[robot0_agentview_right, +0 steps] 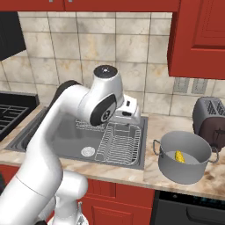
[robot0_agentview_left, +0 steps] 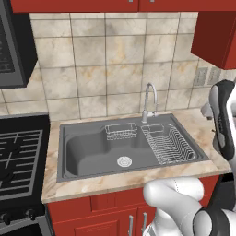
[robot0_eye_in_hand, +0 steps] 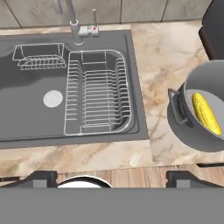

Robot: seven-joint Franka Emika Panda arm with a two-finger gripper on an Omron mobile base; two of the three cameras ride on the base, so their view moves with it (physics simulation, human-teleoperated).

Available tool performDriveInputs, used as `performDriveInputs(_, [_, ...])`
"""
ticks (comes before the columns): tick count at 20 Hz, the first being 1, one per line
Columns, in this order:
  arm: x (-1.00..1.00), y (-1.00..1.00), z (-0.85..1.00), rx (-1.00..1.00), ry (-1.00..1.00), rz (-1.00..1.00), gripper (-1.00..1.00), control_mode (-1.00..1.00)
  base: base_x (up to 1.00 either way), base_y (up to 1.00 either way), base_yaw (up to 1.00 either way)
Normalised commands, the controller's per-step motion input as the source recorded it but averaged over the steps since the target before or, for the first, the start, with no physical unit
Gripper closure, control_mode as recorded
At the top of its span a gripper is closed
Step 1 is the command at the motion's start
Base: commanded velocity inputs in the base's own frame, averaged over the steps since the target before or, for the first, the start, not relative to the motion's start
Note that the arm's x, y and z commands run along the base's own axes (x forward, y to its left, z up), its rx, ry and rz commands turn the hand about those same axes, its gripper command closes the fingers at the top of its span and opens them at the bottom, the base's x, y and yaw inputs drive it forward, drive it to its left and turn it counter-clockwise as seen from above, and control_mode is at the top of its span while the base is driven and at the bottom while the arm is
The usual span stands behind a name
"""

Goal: Dump the corn from the pot into the sink. Then turn on the water and wash the corn. Then turn off the water and put the corn back in the pot.

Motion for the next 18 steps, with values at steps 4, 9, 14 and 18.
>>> performDriveInputs(4, [-0.06,-0.99,0.00,0.00,0.10,-0.12,-1.00,-1.00,0.00,0.00,0.00])
performDriveInputs(9, [0.10,-1.00,-0.13,0.00,0.13,-0.07,-1.00,-1.00,0.00,0.00,0.00])
performDriveInputs(14, [0.55,-0.94,-0.22,0.01,0.10,0.00,-1.00,-1.00,0.00,0.00,0.00])
performDriveInputs(18, [0.77,-0.80,-0.18,0.15,0.00,0.10,-1.00,-1.00,0.00,0.00,0.00])
